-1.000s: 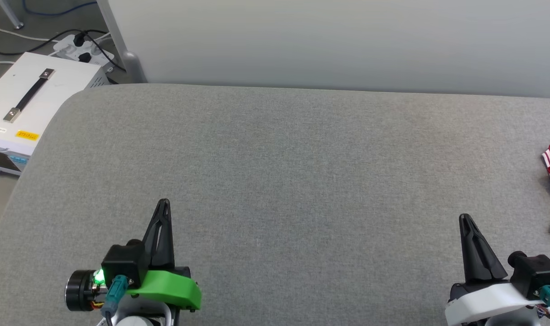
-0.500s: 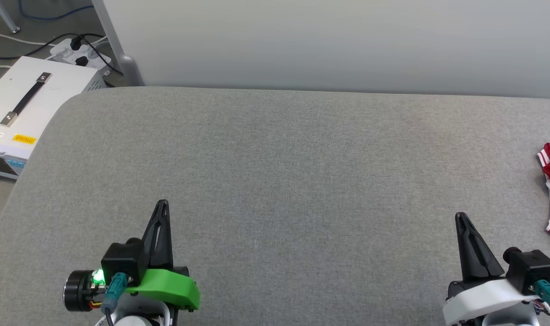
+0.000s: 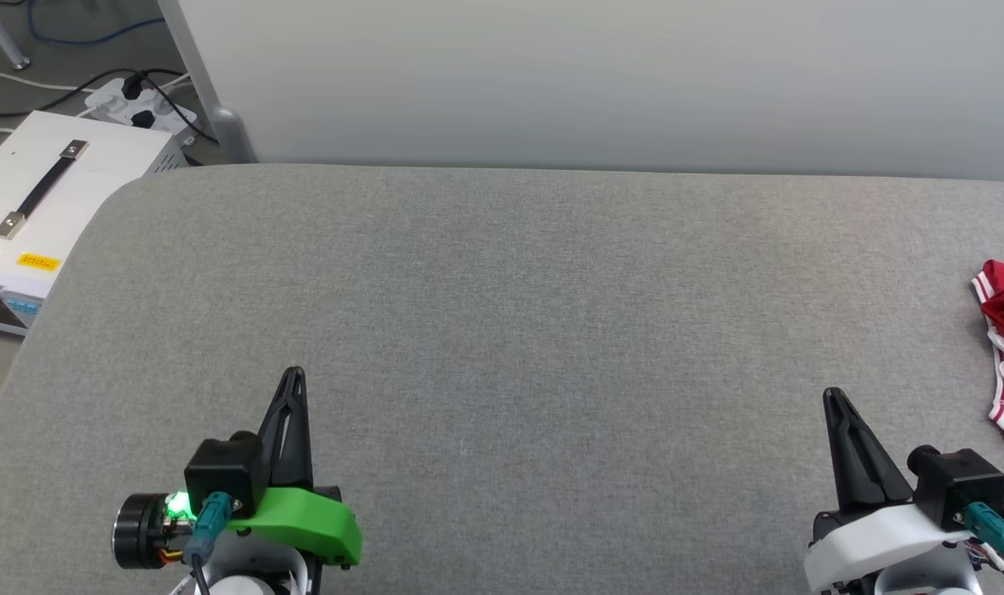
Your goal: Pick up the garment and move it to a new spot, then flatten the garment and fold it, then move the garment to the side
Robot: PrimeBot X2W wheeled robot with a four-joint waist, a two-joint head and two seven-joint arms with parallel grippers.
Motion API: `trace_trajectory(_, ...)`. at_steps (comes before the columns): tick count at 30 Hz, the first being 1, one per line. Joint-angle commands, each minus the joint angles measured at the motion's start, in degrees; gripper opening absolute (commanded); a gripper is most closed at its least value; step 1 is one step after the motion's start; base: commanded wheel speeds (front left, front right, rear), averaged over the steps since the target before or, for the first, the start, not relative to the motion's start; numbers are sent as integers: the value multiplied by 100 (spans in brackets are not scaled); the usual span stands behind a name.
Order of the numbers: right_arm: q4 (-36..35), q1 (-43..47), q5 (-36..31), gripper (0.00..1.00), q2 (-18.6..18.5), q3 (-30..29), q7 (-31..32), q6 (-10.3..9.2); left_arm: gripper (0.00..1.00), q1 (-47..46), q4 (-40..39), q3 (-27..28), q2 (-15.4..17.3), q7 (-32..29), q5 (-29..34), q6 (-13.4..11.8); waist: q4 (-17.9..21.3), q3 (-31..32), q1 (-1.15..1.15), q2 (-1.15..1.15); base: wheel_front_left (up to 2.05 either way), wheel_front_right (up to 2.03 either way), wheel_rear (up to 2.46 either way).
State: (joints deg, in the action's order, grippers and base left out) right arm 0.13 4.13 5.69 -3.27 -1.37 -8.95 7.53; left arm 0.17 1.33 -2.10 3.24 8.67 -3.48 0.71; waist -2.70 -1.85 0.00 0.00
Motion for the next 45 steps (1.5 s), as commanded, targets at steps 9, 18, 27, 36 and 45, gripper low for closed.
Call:
trace_trajectory(9,-7,-145,-109,0,11,28,137,-2,0,-8,-35,43,-17,-125,97,-30,35,24,0,0,0,0,0)
trace_trajectory(18,-8,-183,-174,0,15,43,243,-2,0,-9,-49,67,-20,-229,132,-36,68,47,0,0,0,0,0)
trace_trajectory(27,-9,-221,-238,0,19,59,350,-3,0,-10,-62,90,-23,-334,168,-42,101,69,0,0,0,0,0)
trace_trajectory(36,-10,-258,-301,0,23,73,454,-3,0,-12,-76,113,-25,-436,202,-47,133,91,0,0,0,0,0)
trace_trajectory(45,-10,-295,-366,0,27,89,560,-3,0,-13,-90,137,-28,-540,237,-53,166,114,0,0,0,0,0)
